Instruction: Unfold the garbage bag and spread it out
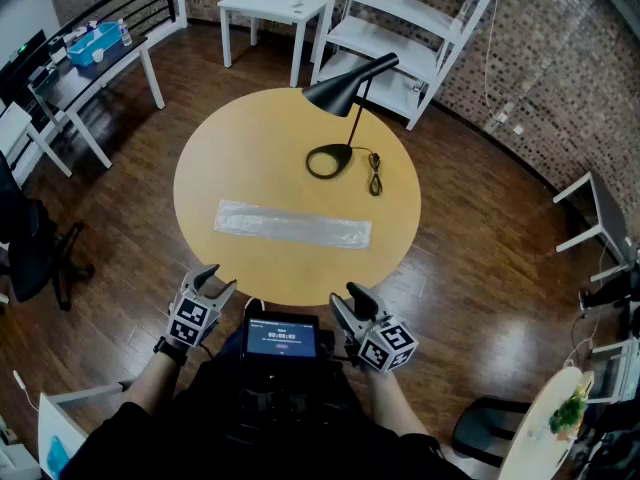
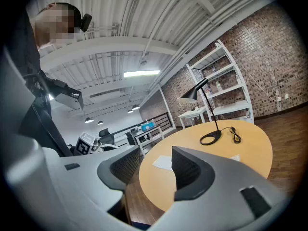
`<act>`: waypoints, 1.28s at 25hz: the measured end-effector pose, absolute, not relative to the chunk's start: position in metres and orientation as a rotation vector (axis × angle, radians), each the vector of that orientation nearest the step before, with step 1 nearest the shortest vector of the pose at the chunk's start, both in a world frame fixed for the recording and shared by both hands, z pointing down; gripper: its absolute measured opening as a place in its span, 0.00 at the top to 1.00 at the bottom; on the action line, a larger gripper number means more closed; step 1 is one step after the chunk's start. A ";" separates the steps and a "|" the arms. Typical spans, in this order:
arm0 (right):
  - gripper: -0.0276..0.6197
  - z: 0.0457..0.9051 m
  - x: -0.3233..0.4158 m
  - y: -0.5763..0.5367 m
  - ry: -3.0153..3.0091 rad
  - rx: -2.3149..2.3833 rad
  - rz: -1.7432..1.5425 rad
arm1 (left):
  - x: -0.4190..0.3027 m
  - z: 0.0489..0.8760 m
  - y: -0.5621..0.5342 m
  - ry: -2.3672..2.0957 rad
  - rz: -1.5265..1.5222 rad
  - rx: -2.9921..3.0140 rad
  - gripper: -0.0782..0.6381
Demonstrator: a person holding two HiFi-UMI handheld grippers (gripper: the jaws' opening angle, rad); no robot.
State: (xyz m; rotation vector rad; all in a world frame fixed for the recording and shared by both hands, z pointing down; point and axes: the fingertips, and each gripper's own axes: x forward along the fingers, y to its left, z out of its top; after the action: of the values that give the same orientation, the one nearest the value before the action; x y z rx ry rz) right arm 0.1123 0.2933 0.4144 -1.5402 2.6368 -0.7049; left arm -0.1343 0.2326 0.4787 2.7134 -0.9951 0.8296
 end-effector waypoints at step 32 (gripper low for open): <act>0.64 0.406 0.003 0.008 2.917 -1.462 -0.536 | -0.187 0.535 -0.015 -0.855 0.913 2.736 0.59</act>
State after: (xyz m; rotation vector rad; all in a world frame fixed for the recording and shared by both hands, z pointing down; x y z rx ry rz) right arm 0.0033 0.0078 0.4062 -1.4621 2.9167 -0.5358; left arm -0.1867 -0.0150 0.5348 2.7357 -0.8551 0.9129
